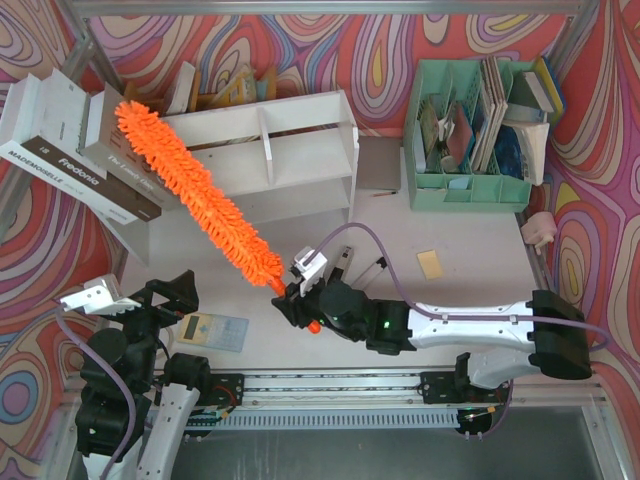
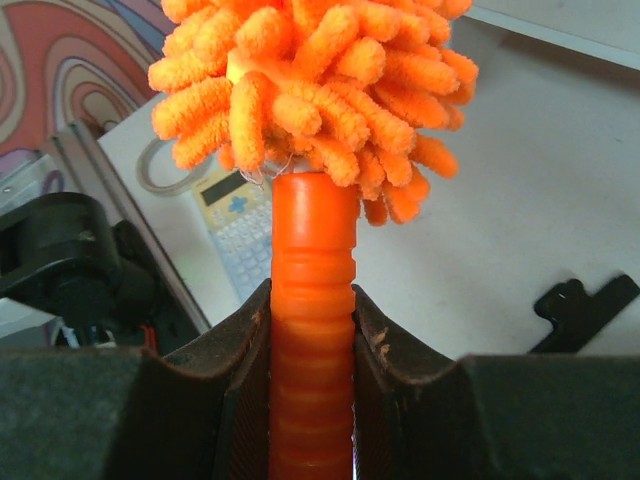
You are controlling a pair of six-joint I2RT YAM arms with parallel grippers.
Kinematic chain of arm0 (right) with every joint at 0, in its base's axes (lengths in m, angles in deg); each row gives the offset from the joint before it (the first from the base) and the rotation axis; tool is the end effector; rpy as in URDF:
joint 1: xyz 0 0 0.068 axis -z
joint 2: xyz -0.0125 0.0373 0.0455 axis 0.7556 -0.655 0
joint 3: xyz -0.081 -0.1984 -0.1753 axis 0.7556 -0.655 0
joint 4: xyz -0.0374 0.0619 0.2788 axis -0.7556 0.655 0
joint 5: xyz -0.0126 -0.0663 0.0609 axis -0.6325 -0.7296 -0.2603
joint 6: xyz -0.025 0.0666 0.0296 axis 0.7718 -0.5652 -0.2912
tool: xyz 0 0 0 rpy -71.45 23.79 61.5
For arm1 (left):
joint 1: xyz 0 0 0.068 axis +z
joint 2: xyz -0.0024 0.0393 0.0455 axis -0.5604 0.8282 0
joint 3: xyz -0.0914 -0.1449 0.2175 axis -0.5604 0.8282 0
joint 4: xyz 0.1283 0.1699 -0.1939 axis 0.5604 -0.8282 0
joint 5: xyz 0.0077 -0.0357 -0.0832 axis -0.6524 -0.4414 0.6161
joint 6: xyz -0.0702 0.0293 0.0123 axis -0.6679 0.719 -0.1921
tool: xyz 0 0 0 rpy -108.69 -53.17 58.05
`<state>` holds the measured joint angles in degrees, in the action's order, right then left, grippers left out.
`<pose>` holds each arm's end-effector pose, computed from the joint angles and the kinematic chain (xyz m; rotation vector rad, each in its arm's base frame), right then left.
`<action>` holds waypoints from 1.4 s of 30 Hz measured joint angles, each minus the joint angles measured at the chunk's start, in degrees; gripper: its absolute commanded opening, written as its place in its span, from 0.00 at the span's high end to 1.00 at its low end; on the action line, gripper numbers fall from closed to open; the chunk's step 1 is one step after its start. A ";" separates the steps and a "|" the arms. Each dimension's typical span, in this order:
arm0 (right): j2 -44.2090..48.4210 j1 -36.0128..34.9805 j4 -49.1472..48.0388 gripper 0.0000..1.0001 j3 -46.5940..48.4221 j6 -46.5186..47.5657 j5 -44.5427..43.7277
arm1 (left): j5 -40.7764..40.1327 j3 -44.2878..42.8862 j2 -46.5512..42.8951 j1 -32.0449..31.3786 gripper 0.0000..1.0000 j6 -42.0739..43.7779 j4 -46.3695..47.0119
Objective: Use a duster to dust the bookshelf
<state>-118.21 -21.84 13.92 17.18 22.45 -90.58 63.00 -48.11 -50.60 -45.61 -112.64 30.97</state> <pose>0.1386 0.3384 0.2767 -0.5811 1.7189 0.8579 0.0532 0.0041 0.3629 -0.3744 1.5071 -0.3482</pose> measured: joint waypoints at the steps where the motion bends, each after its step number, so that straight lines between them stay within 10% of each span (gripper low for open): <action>1: -0.24 -0.61 -0.04 1.00 0.50 0.15 -0.02 | 0.00 0.00 0.00 0.00 0.01 0.00 0.00; 42: -4.39 -8.50 -6.51 1.00 0.90 0.33 -8.02 | -0.02 0.00 0.00 0.00 0.01 0.00 0.00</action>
<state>-122.60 -30.34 7.41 18.07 22.77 -98.60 62.97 -48.11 -50.60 -45.61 -112.64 30.97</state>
